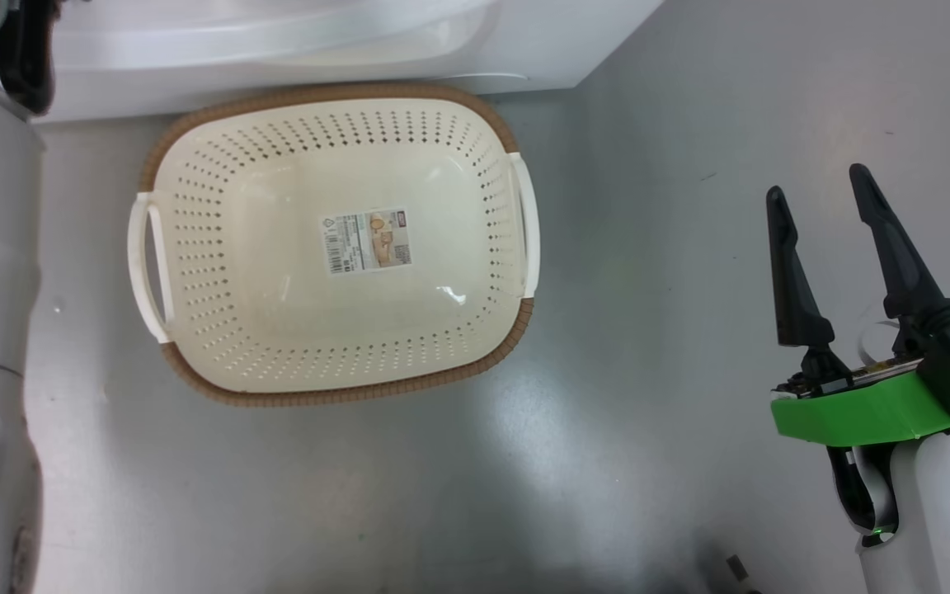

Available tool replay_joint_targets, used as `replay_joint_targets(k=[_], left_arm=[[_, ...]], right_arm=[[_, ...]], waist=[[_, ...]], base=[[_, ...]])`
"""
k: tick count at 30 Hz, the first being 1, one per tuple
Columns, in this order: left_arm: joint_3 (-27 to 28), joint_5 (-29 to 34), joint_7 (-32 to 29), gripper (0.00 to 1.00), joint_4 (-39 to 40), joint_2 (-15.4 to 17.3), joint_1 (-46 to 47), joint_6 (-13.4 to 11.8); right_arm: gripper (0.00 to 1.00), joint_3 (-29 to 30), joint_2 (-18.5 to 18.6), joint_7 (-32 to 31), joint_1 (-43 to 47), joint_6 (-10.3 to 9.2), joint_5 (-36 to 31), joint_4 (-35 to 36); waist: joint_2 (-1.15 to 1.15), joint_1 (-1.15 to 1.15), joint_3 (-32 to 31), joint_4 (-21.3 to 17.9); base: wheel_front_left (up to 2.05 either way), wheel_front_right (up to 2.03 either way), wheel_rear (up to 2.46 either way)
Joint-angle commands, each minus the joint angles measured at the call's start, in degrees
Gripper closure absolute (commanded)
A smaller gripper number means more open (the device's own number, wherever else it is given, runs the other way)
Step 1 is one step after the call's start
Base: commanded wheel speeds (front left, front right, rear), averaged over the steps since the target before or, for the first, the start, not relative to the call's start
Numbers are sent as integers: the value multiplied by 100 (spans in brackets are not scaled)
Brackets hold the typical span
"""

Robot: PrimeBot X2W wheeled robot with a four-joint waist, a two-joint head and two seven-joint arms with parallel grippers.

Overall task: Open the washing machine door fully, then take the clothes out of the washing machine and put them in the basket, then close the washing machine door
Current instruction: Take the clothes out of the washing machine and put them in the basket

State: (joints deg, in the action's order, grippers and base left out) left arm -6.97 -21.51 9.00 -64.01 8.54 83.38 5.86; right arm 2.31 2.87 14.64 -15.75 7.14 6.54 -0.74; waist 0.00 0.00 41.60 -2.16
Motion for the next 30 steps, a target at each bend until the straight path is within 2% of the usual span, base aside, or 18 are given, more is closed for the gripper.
replay_joint_targets(k=[1, 8, 15, 21, 22, 23, 24, 30], left_arm=[[-96, 164, -136, 0, -56, 351, 140, -108], [-530, 572, -750, 0, -649, 496, 329, -428], [-891, 874, -1331, 0, -870, 649, 317, -699], [-1021, 930, -1492, 0, -907, 713, 331, -618], [-1050, 941, -1527, 42, -912, 722, 337, -583], [-1068, 941, -1555, 75, -917, 726, 339, -557], [-1092, 946, -1591, 100, -922, 726, 336, -534], [-1175, 942, -1441, 100, -901, 711, 349, -466]], right_arm=[[0, -174, 0, 36, 60, 35, 47, 127], [0, -243, 0, 36, 60, 35, 109, 128], [0, -294, 0, 36, 77, 35, 293, 149], [0, -348, 0, 36, 73, 35, 377, 151], [0, -364, 0, 36, 69, 35, 401, 154], [0, -378, 0, 36, 66, 35, 432, 159], [0, -398, 0, 36, 66, 35, 486, 158], [0, -469, 0, 36, 41, 35, 586, 144]], waist=[[0, 0, 11, -57], [0, 0, -5, -202], [0, 0, -2, -310], [0, 0, 13, -342], [0, 0, 15, -347], [0, 0, 14, -352], [0, 0, 10, -355], [0, 0, 7, -338]], base=[[0, 0, 0], [0, 0, 0], [0, 0, 0], [0, 0, 0], [0, 0, 0], [0, 0, 0], [0, 0, 0], [0, 0, 0]])
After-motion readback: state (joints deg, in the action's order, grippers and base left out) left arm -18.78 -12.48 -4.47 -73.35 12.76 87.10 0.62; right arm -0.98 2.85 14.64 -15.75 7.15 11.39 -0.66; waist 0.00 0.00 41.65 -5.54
